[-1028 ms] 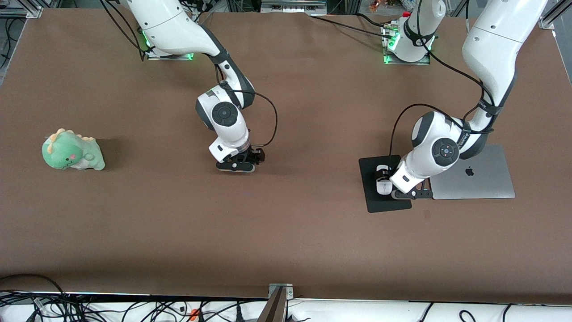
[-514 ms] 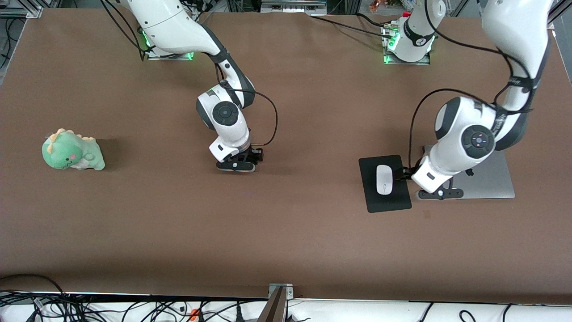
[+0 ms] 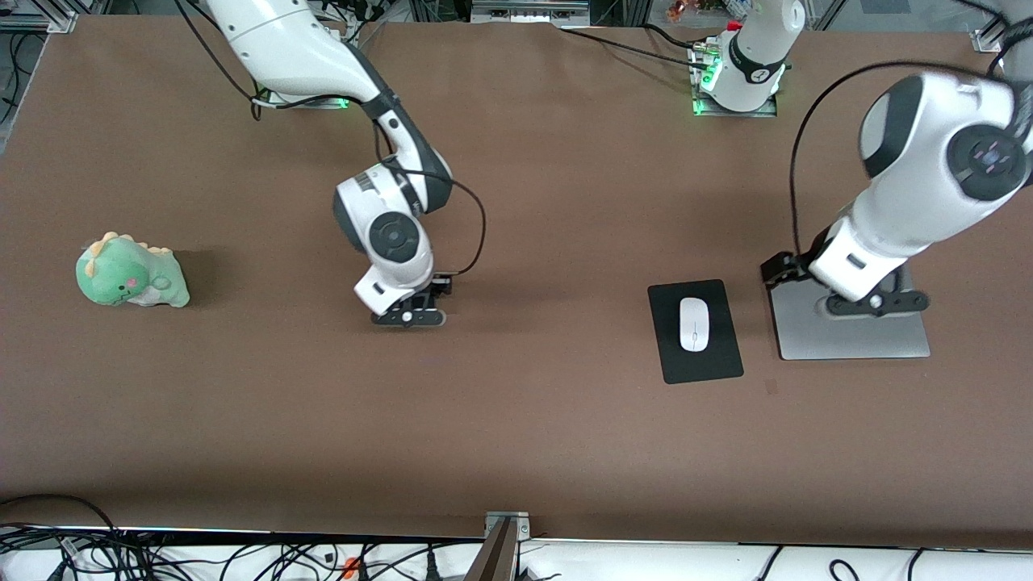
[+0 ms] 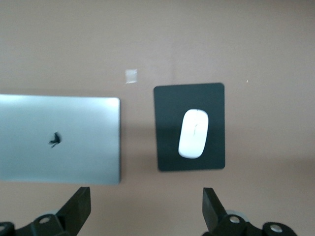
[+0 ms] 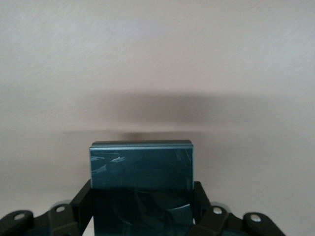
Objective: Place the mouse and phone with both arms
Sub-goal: 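Open and raise the left gripper while the right gripper lifts the phone, then carry the black phone beside the dinosaur toy with the right gripper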
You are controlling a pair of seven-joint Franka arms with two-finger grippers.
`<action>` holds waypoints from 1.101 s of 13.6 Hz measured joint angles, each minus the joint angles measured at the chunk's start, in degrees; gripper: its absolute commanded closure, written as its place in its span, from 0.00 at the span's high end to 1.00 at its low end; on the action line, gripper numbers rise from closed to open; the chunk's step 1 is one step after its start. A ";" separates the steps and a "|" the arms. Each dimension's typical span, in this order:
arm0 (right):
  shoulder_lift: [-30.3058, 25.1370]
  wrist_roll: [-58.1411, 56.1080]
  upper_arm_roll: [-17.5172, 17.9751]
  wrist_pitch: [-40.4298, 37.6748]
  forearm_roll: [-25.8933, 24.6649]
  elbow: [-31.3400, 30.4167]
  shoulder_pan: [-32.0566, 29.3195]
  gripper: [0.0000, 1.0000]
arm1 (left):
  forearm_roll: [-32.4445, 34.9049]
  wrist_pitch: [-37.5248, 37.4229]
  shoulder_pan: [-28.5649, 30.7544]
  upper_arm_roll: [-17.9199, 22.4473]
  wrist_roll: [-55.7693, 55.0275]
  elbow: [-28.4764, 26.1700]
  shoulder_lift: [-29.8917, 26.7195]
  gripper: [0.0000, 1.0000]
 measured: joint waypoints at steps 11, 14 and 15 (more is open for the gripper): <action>-10.10 -24.47 -1.00 5.02 0.07 -15.40 -22.93 0.27 | -2.91 -14.63 -7.93 12.30 3.81 4.72 -12.01 1.00; -11.11 -28.57 -1.02 11.86 1.55 -20.21 -29.95 0.27 | -2.94 -14.72 -13.30 18.18 3.89 3.91 -10.96 1.00; -11.03 -29.29 -1.00 16.15 1.86 -22.43 -31.14 0.27 | -2.94 -14.23 -14.93 19.78 3.89 3.25 -10.76 1.00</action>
